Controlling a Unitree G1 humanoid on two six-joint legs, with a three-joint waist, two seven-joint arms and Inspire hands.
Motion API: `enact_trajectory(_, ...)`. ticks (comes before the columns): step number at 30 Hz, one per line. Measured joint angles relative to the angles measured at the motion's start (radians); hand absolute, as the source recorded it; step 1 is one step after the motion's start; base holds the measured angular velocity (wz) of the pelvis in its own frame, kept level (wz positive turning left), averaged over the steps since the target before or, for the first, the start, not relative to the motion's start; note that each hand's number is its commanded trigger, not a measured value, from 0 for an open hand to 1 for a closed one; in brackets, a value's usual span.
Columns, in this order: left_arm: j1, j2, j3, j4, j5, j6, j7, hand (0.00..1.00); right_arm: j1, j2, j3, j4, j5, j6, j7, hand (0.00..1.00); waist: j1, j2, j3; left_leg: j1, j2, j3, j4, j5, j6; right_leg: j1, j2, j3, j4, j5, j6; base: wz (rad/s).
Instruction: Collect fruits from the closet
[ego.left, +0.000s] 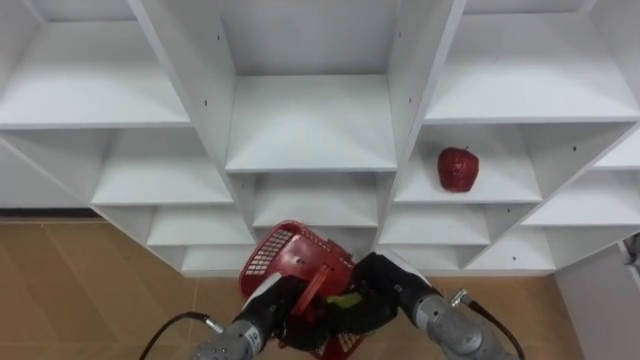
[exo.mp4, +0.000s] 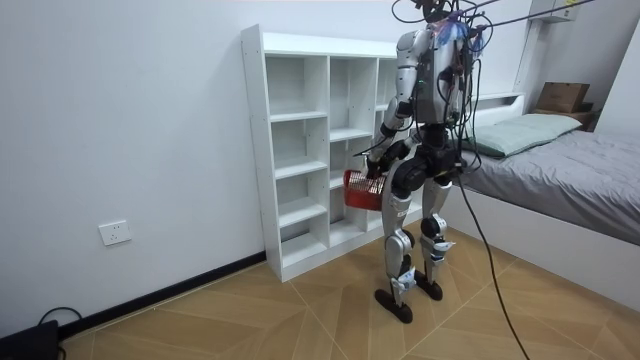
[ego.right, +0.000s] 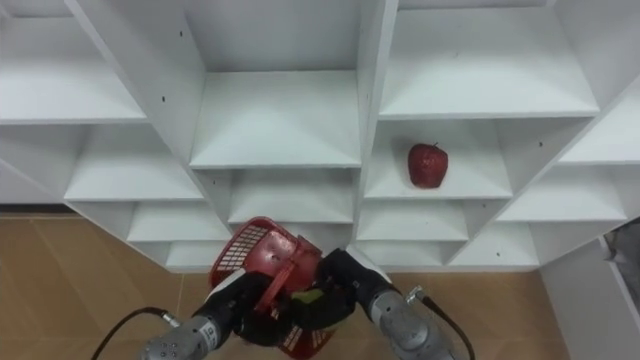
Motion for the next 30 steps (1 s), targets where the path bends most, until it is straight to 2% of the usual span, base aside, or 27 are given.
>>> enact_trajectory(11, 0.0, 0.012, -0.008, -0.044, 0.001, 0.0, 0.0, 1.0, -0.028, 0.001, 0.0, 0.0, 0.016, -0.004, 0.007, 1.0, -0.002, 0.0, 0.0001, 0.0, 0.0, 0.001, 0.0, 0.0, 0.0, 0.001, 0.0, 0.001, -0.002, 0.0, 0.0, 0.0)
enact_trajectory(12, 0.0, 0.012, -0.009, -0.044, 0.001, 0.0, 0.0, 1.0, -0.028, 0.001, -0.001, 0.0, 0.016, -0.004, 0.007, 0.93, -0.003, 0.0, 0.0001, 0.0, 0.0, 0.001, 0.0, 0.0, 0.0, 0.001, 0.0, 0.001, -0.002, 0.0, 0.0, 0.0)
enact_trajectory(13, 0.0, 0.012, -0.009, -0.044, 0.001, 0.0, 0.0, 1.0, -0.028, 0.001, -0.001, 0.0, 0.016, -0.004, 0.007, 0.65, -0.004, 0.0, 0.0002, 0.0, 0.0, 0.001, 0.0, 0.0, 0.0, 0.002, 0.0, 0.001, -0.002, 0.0, 0.0, 0.0)
enact_trajectory(14, 0.0, 0.012, -0.01, -0.044, 0.001, 0.0, 0.0, 1.0, -0.028, 0.001, -0.001, 0.0, 0.017, -0.004, 0.006, 0.23, -0.005, 0.0, 0.0002, 0.0, 0.0, 0.001, 0.0, 0.0, 0.0, 0.002, 0.0, 0.0, -0.003, 0.0, 0.0, 0.0)
enact_trajectory(15, 0.0, 0.013, -0.011, -0.045, 0.001, 0.0, 0.0, 1.0, -0.028, 0.001, 0.0, 0.0, 0.017, -0.004, 0.005, 0.0, -0.007, 0.0, 0.0002, 0.0, 0.0, 0.001, 0.0, 0.0, 0.0, 0.002, 0.0, 0.0, -0.003, 0.0, 0.0, 0.0)
enact_trajectory(20, 0.0, 0.015, -0.027, -0.052, 0.001, 0.0, 0.0, 1.0, -0.028, 0.001, -0.001, 0.0, 0.026, -0.004, -0.011, 0.0, -0.022, 0.0, 0.0002, 0.0, 0.0, 0.001, 0.0, 0.0, 0.0, 0.003, 0.0, 0.0, -0.004, 0.0, 0.0, 0.0)
enact_trajectory(30, 0.0, 0.02, -0.062, -0.057, 0.001, -0.005, -0.009, 1.0, -0.028, 0.005, 0.006, 0.001, 0.061, -0.004, -0.031, 0.0, -0.022, 0.0, 0.0002, 0.003, 0.0, 0.003, -0.002, 0.0, 0.0, 0.004, 0.001, 0.004, -0.003, 0.0, 0.0, 0.0)
